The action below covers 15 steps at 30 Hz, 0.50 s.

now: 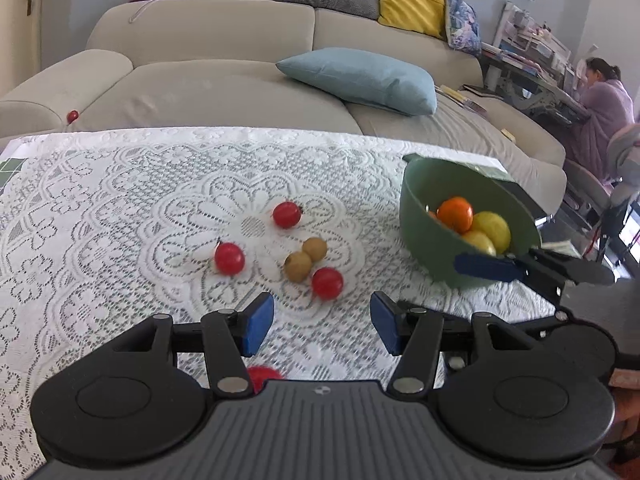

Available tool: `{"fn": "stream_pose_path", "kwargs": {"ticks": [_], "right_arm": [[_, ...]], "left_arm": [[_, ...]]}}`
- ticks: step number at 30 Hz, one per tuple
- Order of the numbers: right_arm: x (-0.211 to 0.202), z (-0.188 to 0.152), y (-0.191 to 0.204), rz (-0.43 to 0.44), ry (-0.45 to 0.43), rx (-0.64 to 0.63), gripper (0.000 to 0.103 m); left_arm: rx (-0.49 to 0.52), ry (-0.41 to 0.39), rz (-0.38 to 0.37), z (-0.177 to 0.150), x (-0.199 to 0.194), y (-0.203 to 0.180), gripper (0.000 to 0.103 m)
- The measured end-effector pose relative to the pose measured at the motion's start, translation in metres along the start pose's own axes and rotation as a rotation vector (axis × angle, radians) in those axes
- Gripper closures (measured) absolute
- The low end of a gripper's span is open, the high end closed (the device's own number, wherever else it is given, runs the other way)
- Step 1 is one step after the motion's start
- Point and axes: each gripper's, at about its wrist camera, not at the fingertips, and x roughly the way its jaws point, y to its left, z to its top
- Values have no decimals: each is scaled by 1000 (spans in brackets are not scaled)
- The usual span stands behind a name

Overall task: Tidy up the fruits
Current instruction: 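Withdraw both tools back over the tomatoes and small fruits, then grasp a red cherry tomato with the left tool while the right tool grasps another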

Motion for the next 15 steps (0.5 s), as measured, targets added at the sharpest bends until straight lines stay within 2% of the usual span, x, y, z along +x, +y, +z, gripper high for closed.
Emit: {"fn": "stream_pose_path", "kwargs": {"ticks": [4,8,15], "right_arm": [[9,-9,14,-26,-18,-59,36],[23,-16,20,-14,7,-75,47],[38,-26,20,-26,52,-69,50]], "left_arm": [[42,-14,23,-17,1,4,38],[50,3,26,-27,6,11,38],[69,38,54,-45,16,17,38]]}}
